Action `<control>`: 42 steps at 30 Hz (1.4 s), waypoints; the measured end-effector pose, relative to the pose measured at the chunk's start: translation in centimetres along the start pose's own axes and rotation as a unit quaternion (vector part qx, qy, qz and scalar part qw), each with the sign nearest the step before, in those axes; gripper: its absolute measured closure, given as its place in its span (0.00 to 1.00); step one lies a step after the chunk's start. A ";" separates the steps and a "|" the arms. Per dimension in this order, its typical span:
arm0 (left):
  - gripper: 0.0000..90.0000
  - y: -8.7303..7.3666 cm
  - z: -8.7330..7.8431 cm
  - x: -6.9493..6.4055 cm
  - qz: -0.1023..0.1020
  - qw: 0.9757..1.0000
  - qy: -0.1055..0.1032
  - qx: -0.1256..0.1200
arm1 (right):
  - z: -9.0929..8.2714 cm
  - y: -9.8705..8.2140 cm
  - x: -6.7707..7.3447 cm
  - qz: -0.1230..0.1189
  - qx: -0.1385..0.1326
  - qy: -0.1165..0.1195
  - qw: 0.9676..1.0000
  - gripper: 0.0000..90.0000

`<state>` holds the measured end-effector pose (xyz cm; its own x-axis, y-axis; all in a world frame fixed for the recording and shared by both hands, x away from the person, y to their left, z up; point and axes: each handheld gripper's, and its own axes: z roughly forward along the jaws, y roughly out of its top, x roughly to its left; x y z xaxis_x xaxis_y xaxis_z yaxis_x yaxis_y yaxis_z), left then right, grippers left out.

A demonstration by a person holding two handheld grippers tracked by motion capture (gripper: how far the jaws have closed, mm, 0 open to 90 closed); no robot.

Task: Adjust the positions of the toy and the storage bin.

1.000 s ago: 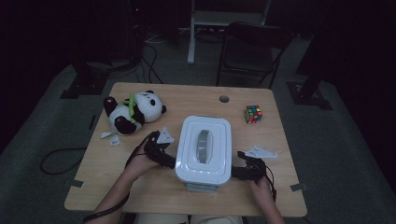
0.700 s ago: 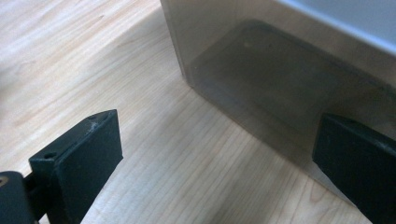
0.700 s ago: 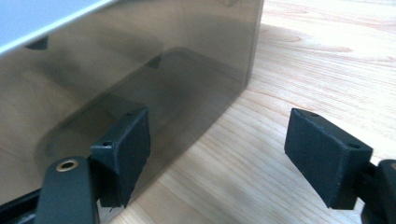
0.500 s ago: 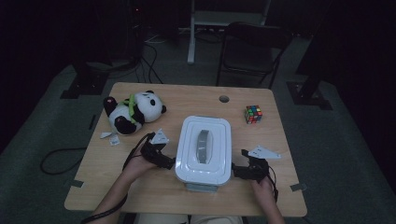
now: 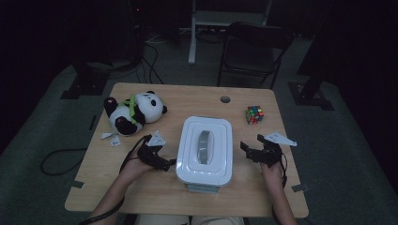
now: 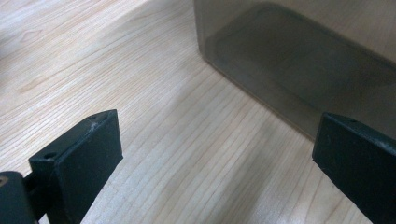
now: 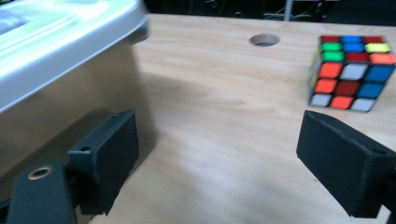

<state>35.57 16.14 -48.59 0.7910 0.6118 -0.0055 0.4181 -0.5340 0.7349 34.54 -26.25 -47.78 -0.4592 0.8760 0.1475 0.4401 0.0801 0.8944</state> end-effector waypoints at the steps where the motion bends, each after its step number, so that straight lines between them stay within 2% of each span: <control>1: 0.03 -0.1 0.0 0.0 -0.001 1.000 -0.003 -0.001 | 0.2 0.3 -0.3 0.001 -0.002 -0.007 1.000 0.14; 3: 0.03 -0.2 -0.1 0.0 0.001 1.000 -0.002 0.000 | 0.6 0.8 -0.9 0.000 -0.002 -0.029 1.000 0.13; 6: 0.03 -0.5 -0.2 0.1 0.000 1.000 -0.003 0.000 | 1.1 1.5 -1.7 -0.004 -0.013 -0.024 1.000 0.13; 8: 0.03 -0.7 -0.3 0.2 -0.003 1.000 -0.001 0.002 | 1.5 2.0 -2.2 -0.006 -0.009 -0.040 0.999 0.13; 10: 0.03 -1.0 -0.4 0.2 -0.003 1.000 -0.001 0.003 | 1.9 2.5 -2.6 -0.016 -0.011 -0.045 0.999 0.13; 11: 0.03 -1.2 -0.4 0.2 -0.004 1.000 -0.001 0.004 | 2.2 2.8 -2.9 -0.019 -0.006 -0.056 0.998 0.13; 15: 0.02 -1.7 -0.5 0.3 -0.006 1.000 -0.002 0.008 | 3.6 3.6 -4.0 -0.026 0.019 -0.071 0.997 0.13; 19: 0.02 -2.1 -0.6 0.3 -0.012 1.000 -0.001 0.005 | 5.3 4.2 -5.4 -0.018 0.041 -0.099 0.994 0.13; 20: 0.03 -2.1 -0.6 0.3 -0.012 1.000 -0.002 0.004 | 5.7 4.3 -5.8 -0.012 0.046 -0.097 0.994 0.13; 23: 0.02 -2.3 -0.7 0.3 -0.011 1.000 -0.002 0.006 | 7.1 4.6 -6.7 -0.007 0.061 -0.112 0.992 0.13; 28: 0.03 -2.4 -0.9 0.5 -0.022 1.000 0.000 0.000 | 8.9 4.9 -8.5 0.012 0.070 -0.138 0.988 0.14; 30: 0.03 -2.4 -1.0 0.4 -0.025 1.000 0.001 -0.004 | 9.5 5.0 -9.1 0.023 0.075 -0.135 0.988 0.14; 36: 0.02 -2.6 -1.3 0.6 -0.025 1.000 0.005 -0.005 | 11.4 5.3 -9.4 0.015 0.100 -0.139 0.985 0.14; 42: 0.02 -2.8 -1.4 0.5 -0.023 1.000 0.006 -0.001 | 12.8 4.7 -10.2 0.035 0.121 -0.139 0.982 0.17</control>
<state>34.20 18.81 -49.66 0.7652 0.6429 -0.0322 0.4536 -0.5031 0.7357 51.16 -28.72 -50.48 -0.2074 0.9768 0.0538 0.6498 0.0964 0.7540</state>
